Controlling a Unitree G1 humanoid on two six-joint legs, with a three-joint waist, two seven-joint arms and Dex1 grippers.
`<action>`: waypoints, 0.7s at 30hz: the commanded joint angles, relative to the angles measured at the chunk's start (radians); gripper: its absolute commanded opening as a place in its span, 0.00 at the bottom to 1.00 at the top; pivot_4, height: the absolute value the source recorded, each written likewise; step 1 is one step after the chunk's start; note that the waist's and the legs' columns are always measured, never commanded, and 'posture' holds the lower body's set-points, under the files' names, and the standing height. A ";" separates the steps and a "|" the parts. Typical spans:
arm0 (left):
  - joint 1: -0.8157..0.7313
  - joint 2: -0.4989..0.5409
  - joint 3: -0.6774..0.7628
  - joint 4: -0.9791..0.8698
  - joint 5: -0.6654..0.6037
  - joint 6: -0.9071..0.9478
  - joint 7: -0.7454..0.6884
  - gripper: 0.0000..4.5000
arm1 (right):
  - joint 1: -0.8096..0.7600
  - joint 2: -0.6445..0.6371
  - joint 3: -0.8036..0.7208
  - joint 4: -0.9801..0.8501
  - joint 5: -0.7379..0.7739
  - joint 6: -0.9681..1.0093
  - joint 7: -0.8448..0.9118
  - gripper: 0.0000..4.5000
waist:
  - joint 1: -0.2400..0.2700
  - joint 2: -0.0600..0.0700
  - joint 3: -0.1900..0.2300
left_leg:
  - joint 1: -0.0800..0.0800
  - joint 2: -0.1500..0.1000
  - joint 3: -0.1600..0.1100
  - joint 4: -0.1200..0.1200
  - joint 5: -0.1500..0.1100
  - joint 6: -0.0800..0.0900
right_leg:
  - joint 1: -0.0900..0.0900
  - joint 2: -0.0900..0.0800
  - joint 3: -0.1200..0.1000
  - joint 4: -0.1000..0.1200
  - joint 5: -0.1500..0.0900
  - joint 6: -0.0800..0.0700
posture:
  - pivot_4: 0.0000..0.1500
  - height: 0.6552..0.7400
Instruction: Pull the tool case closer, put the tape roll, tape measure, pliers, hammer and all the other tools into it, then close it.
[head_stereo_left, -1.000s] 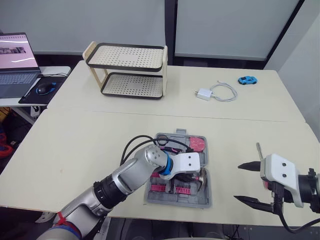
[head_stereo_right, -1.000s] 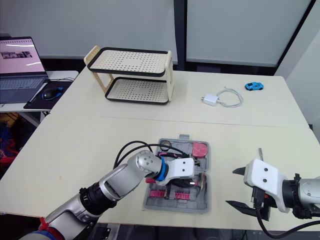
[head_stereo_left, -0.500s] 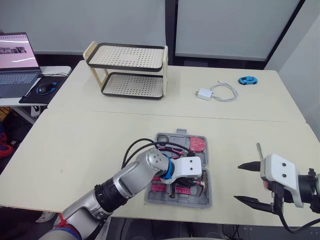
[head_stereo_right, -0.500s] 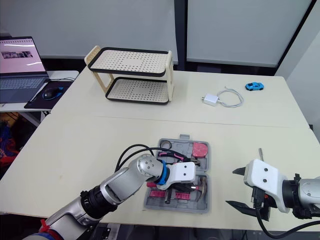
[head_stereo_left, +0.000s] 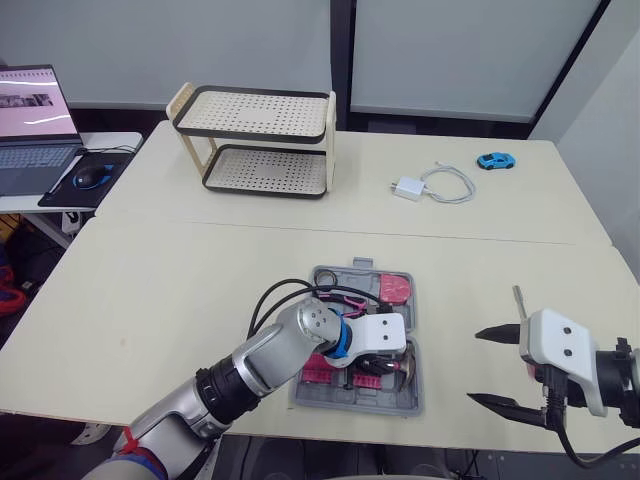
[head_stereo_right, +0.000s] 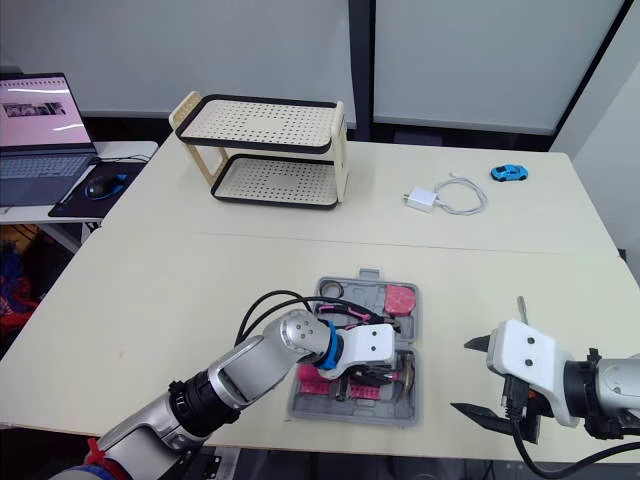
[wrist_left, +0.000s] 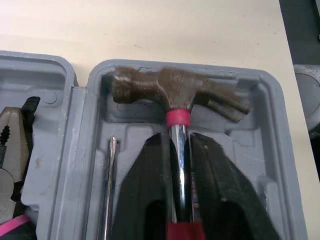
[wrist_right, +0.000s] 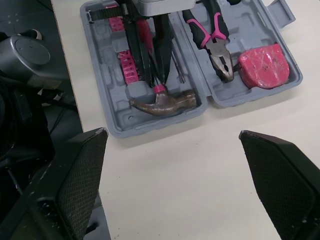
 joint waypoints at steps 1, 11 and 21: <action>-0.012 0.005 0.012 -0.045 0.002 -0.021 -0.002 0.43 | -0.001 -0.008 -0.017 -0.029 0.014 0.002 0.001 1.00 | 0.000 0.000 0.000 | 0.000 0.000 0.000 0.000 0.000 0.000 | 0.000 0.000 0.000 0.000 0.000 0.000 | 1.00 0.94; 0.042 0.051 0.187 -0.155 -0.120 -0.120 -0.027 0.92 | -0.011 0.001 -0.005 -0.033 0.021 0.001 -0.014 1.00 | -0.001 0.000 0.000 | 0.000 0.000 0.000 0.000 0.000 0.000 | 0.000 0.000 0.000 0.000 0.000 0.000 | 1.00 0.94; 0.184 0.161 0.258 -0.063 -0.158 -0.337 -0.108 0.52 | -0.028 0.009 0.025 -0.029 0.021 -0.004 -0.036 1.00 | 0.000 0.000 0.000 | 0.000 0.000 0.000 -0.001 0.000 0.000 | -0.001 0.000 0.000 -0.001 0.000 0.000 | 1.00 0.94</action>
